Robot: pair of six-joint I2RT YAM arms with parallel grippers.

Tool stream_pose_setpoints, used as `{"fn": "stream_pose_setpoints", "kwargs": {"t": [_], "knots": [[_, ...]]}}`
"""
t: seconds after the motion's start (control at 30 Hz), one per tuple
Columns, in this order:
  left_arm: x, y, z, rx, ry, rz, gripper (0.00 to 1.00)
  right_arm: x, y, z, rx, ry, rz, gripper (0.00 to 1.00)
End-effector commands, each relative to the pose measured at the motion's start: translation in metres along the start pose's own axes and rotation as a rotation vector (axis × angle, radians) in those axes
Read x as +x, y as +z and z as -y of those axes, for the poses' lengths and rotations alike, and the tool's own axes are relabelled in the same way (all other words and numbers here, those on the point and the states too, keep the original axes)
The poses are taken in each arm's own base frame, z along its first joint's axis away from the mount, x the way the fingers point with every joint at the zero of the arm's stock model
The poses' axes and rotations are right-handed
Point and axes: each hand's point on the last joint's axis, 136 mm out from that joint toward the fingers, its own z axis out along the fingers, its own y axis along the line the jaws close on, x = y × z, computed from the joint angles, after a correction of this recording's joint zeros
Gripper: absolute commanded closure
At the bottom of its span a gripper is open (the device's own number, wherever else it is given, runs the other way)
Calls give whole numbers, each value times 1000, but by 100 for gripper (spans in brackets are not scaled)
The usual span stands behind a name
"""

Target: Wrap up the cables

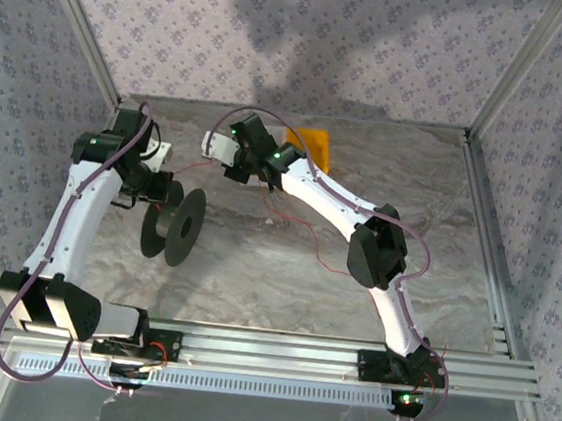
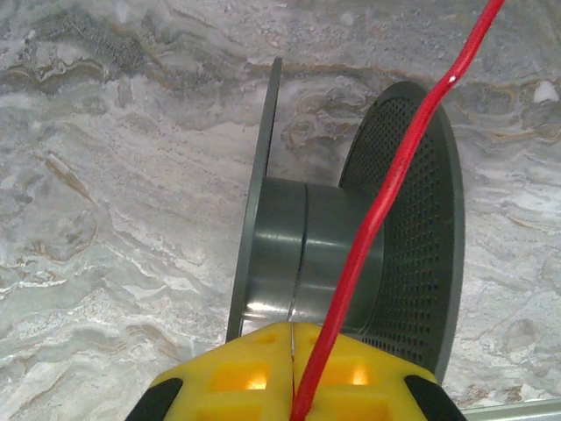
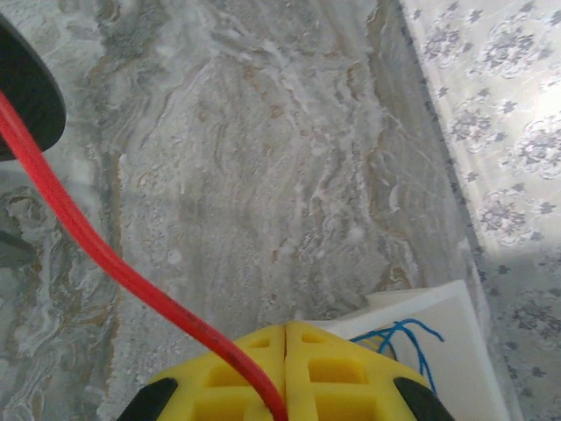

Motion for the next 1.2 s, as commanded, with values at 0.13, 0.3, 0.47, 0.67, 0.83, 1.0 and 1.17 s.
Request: {"fn": "stream_pose_setpoints", "kwargs": {"t": [0.13, 0.3, 0.47, 0.67, 0.83, 1.0, 1.17], "knots": [[35, -10, -35, -218, 16, -197, 96, 20, -24, 43, 142, 58, -67, 100], [32, -2, -34, -238, 47, -243, 89, 22, -26, 47, 151, 60, -70, 100], [33, 5, -26, -209, 52, -251, 82, 23, -29, 51, 158, 64, -70, 100], [23, -8, -21, -185, 37, -177, 67, 19, -31, 51, 156, 63, -59, 100], [14, -24, -15, -157, 21, -105, 62, 14, -34, 50, 150, 60, -45, 100], [11, -36, -13, -147, 6, -55, 58, 13, -34, 46, 141, 57, -42, 100], [19, -39, -14, -151, -5, -86, 54, 9, -37, 42, 128, 57, -30, 100]]}}
